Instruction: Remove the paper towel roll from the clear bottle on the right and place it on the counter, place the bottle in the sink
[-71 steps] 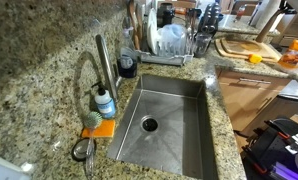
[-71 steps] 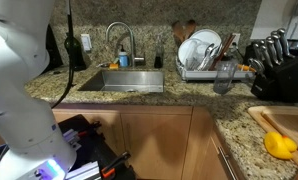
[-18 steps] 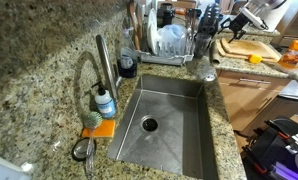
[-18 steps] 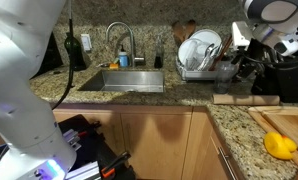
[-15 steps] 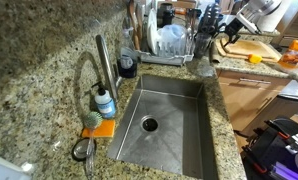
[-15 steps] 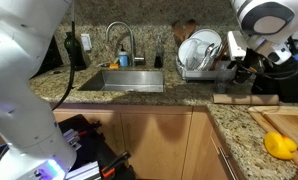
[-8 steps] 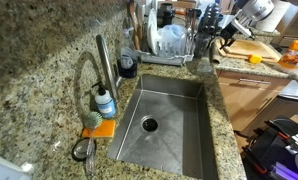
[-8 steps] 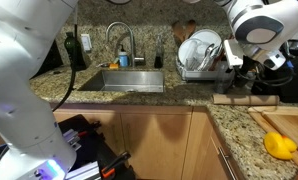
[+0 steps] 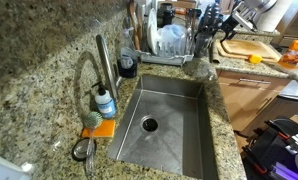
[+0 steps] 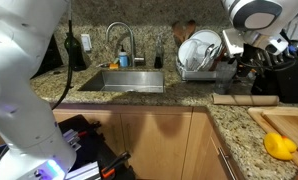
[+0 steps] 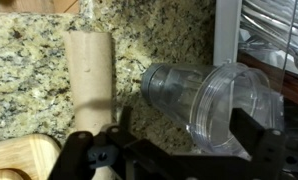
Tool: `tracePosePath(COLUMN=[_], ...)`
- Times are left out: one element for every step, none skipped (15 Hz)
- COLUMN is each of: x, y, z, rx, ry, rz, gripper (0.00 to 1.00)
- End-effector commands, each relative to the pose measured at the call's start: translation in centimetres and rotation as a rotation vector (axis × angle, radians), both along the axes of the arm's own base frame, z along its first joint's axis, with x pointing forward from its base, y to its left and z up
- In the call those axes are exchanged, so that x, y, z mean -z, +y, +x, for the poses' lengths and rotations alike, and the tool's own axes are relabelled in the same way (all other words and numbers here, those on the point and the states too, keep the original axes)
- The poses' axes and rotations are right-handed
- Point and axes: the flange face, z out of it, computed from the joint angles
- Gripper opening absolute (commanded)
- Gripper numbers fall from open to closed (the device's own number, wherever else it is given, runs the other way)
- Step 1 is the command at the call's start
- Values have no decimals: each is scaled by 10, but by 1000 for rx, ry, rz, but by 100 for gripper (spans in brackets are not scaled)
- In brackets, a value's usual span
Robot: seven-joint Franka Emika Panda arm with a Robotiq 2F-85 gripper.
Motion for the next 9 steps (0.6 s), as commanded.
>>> tracePosePath(x=[0,2,5,7,10,13,18,9,14], y=[-1,-3,-3,-1,1,3,3,6,7], z=[0,4,8,14,20,25,30,19,23], rx=[1,3,2,-8,-21,-22,-13,-11,-11], ry=[2,-8,-15,-28,-45,-51,-55,-33,-39], rz=[0,-3,-7,-13,-23,-26,-37,-18,-22], gripper=[100,100,100,100,100,100,100,100,100])
